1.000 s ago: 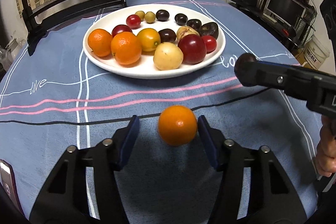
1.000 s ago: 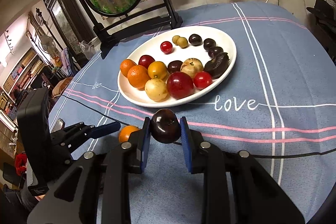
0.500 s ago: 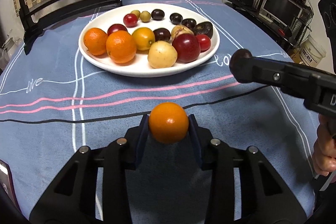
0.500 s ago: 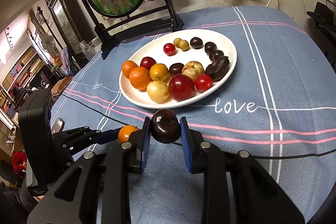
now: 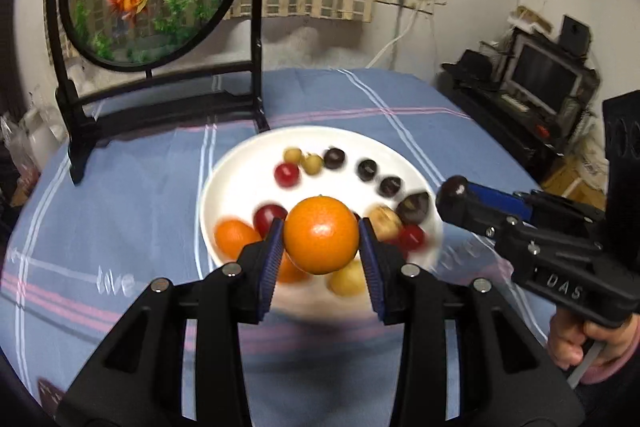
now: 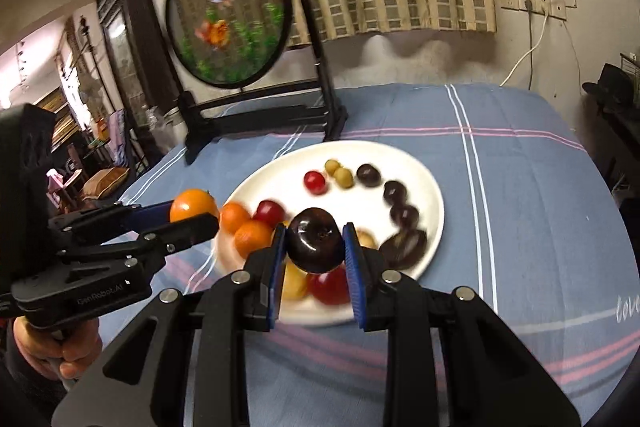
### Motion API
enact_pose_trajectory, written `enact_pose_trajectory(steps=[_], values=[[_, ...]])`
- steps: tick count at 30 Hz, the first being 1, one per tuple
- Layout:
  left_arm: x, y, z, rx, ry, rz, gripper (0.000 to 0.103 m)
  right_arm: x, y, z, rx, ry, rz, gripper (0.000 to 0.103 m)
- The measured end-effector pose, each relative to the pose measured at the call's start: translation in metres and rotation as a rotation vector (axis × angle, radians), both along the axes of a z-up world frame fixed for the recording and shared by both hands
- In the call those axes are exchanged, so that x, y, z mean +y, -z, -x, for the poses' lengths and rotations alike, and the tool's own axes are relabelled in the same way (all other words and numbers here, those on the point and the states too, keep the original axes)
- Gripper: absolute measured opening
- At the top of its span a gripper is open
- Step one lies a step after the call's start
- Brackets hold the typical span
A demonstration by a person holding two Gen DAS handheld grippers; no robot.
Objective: Organize fruits
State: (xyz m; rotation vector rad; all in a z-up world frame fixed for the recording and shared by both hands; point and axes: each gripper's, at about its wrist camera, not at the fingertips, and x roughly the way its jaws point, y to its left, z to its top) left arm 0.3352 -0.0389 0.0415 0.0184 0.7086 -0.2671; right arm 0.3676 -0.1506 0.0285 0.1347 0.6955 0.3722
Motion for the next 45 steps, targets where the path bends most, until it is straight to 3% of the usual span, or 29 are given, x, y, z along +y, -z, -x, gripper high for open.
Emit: enact_pose_trajectory(steps=[5, 12, 13, 14, 15, 17, 19, 22, 26, 30, 34, 36, 40, 45], values=[[-0.007, 0.022, -0.052, 0.067, -0.034, -0.049, 0.038, 0.005, 0.024, -0.043, 0.064, 0.004, 0.031, 0.028], [-0.008, 0.044, -0.074, 0.111, -0.071, -0.083, 0.038, 0.011, 0.041, -0.062, 0.092, -0.010, 0.037, 0.030], [-0.008, 0.045, -0.073, 0.109, -0.078, -0.098, 0.042, 0.009, 0.040, -0.060, 0.093, -0.006, 0.032, 0.037], [-0.007, 0.043, -0.069, 0.097, -0.086, -0.108, 0.059, 0.007, 0.038, -0.057, 0.090, 0.004, 0.029, 0.051], [-0.006, 0.040, -0.064, 0.079, -0.100, -0.118, 0.068, 0.004, 0.033, -0.051, 0.076, 0.020, 0.025, 0.059], [0.001, 0.029, -0.049, 0.028, -0.142, -0.122, 0.087, 0.000, 0.025, -0.038, 0.055, 0.018, 0.023, 0.062], [0.006, 0.016, -0.029, 0.009, -0.132, -0.102, 0.088, -0.003, 0.014, -0.017, 0.033, 0.002, 0.032, 0.070], [0.014, -0.002, 0.005, -0.004, -0.126, -0.086, 0.098, -0.007, -0.002, 0.025, -0.020, -0.020, 0.028, 0.102], [0.022, -0.015, 0.062, -0.066, -0.141, -0.098, 0.101, -0.007, -0.010, 0.084, -0.083, -0.056, 0.050, 0.102], [0.028, -0.008, 0.109, -0.060, -0.125, -0.091, 0.101, -0.008, -0.001, 0.134, -0.140, -0.084, 0.064, 0.102], [0.037, 0.009, 0.145, -0.053, -0.151, -0.077, 0.101, -0.009, 0.024, 0.159, -0.106, -0.092, 0.120, 0.102], [0.039, 0.019, 0.154, -0.056, -0.170, -0.092, 0.101, -0.008, 0.033, 0.163, -0.069, -0.098, 0.140, 0.102], [0.040, 0.034, 0.160, -0.059, -0.184, -0.138, 0.101, -0.007, 0.037, 0.180, -0.082, -0.102, 0.165, 0.102], [0.043, 0.041, 0.163, -0.049, -0.183, -0.126, 0.101, -0.014, 0.037, 0.184, -0.086, -0.082, 0.157, 0.102]])
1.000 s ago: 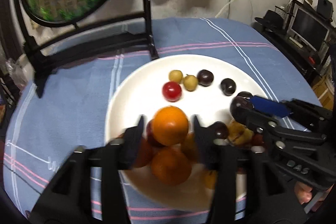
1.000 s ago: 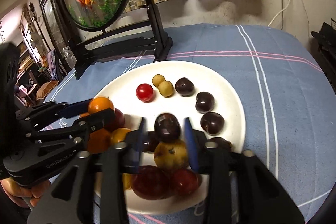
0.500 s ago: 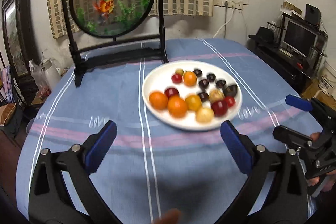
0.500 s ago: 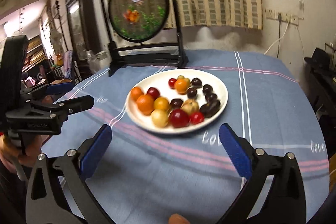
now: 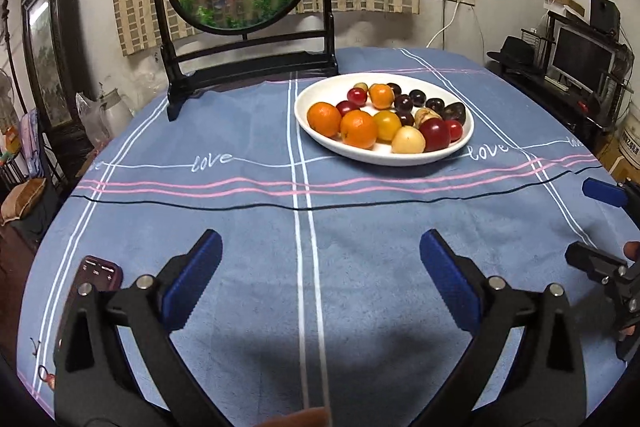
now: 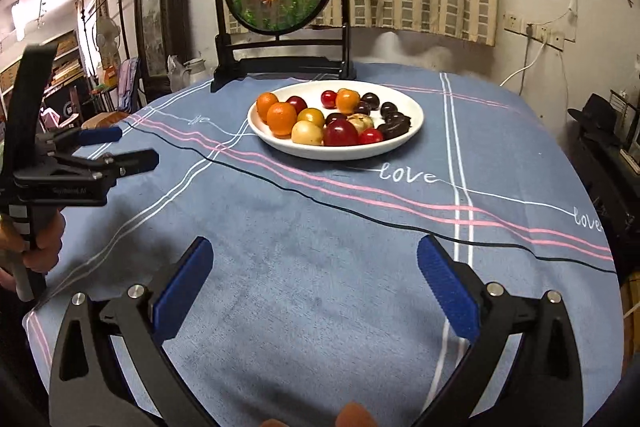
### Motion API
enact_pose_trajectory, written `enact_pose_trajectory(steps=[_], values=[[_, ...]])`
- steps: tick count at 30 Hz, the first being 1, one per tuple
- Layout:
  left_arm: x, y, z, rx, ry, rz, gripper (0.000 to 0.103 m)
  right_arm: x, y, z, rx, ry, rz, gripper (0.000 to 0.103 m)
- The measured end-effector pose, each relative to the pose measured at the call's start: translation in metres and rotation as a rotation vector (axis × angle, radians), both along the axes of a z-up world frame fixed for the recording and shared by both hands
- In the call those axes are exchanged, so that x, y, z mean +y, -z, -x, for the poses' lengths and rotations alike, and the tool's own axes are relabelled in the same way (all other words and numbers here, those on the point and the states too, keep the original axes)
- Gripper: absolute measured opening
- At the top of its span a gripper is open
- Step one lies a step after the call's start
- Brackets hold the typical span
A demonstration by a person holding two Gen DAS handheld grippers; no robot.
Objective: Organize fruits
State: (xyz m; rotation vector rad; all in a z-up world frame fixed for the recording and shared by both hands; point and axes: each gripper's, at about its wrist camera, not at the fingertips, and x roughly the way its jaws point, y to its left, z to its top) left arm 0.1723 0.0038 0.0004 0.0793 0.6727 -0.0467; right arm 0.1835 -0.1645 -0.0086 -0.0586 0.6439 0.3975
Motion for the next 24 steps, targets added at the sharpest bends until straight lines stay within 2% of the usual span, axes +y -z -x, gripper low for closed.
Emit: enact_pose_trajectory(steps=[7, 24], values=[[-0.0041, 0.0046, -0.0006, 0.014, 0.017, -0.019, 0.101, 0.0000, 0.0046, -0.0029, 0.022, 0.011, 0.014, 0.102], [-0.0067, 0.0108, 0.0013, 0.049, 0.057, 0.012, 0.101, 0.0007, 0.0053, -0.0023, 0.037, 0.008, 0.017, 0.102]])
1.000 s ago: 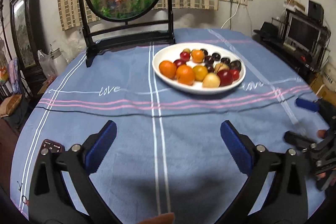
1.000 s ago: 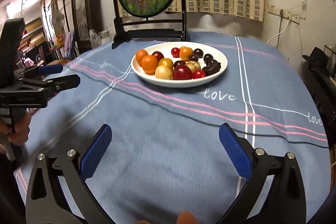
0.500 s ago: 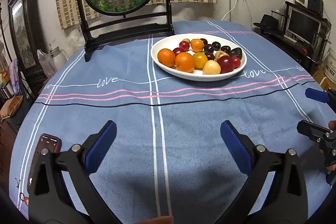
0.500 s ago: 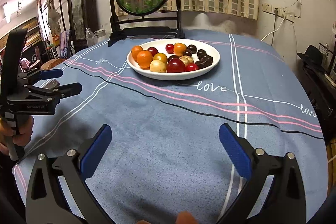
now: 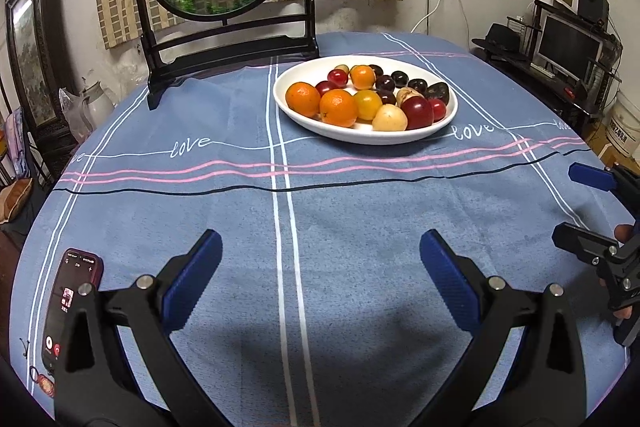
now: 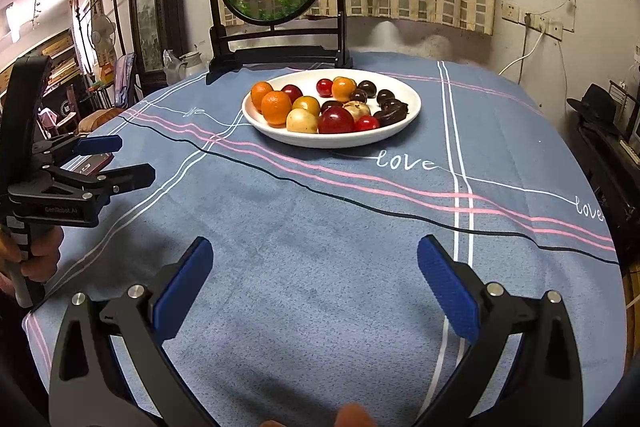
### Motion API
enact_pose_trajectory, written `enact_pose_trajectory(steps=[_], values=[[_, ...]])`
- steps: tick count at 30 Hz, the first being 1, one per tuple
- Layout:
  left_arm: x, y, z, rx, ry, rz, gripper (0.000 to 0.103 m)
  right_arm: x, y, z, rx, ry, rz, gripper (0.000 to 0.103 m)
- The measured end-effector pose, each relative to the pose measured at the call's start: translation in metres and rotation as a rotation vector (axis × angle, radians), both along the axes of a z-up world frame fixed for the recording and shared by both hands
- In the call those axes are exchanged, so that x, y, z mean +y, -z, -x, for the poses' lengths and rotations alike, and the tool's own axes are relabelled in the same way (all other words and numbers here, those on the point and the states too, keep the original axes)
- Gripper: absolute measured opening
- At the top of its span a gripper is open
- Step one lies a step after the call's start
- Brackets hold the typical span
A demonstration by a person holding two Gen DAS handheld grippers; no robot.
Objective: Organize fruits
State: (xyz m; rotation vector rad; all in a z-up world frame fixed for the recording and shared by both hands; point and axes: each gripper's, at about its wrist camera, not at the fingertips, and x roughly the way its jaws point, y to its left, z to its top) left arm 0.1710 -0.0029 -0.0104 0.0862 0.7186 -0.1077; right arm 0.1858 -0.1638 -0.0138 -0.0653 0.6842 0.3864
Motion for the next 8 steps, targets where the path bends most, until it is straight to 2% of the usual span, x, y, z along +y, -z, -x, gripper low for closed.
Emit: enact_pose_trajectory(steps=[8], values=[[-0.0003, 0.0018, 0.0002, 0.007, -0.011, -0.003, 0.101, 0.0009, 0.0003, -0.0003, 0.003, -0.002, 0.002, 0.102]])
